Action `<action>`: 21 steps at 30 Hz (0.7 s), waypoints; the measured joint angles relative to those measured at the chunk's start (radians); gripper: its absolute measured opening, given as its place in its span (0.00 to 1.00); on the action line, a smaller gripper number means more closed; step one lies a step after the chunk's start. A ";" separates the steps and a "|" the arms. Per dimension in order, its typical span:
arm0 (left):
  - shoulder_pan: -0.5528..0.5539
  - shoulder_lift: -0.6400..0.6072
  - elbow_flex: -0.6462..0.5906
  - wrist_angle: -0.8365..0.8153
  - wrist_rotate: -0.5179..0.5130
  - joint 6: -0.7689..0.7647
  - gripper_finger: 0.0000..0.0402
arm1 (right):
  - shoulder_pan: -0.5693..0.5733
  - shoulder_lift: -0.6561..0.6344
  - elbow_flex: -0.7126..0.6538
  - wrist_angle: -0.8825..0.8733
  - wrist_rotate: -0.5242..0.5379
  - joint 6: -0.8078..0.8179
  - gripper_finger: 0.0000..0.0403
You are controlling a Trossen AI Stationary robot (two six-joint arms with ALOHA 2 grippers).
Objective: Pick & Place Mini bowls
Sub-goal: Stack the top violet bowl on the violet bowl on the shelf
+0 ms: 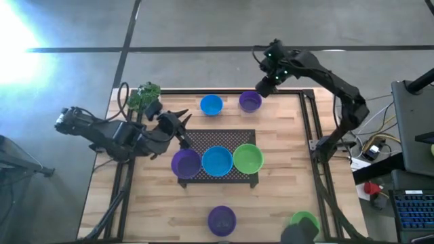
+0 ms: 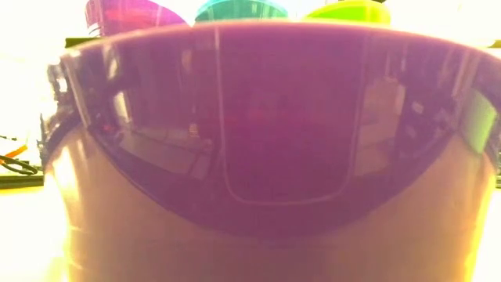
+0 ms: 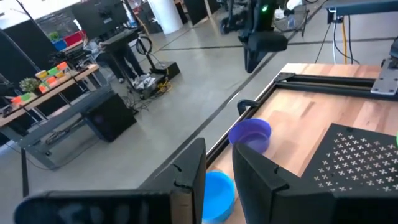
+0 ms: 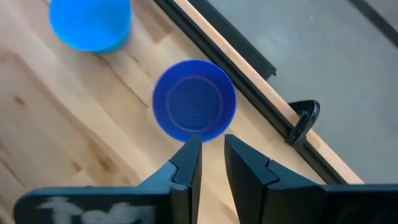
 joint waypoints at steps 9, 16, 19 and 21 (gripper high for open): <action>0.000 0.003 0.000 -0.003 -0.005 0.062 0.20 | -0.056 0.080 -0.063 0.029 -0.001 -0.029 0.17; 0.004 0.003 0.000 -0.007 -0.004 0.071 0.20 | -0.094 0.095 -0.133 0.140 -0.003 -0.006 0.17; 0.004 0.003 0.000 -0.024 -0.004 0.071 0.20 | -0.097 0.095 -0.162 0.151 -0.001 0.007 0.17; 0.004 0.003 -0.004 -0.028 -0.005 0.066 0.20 | -0.097 0.094 -0.199 0.210 -0.001 0.021 0.17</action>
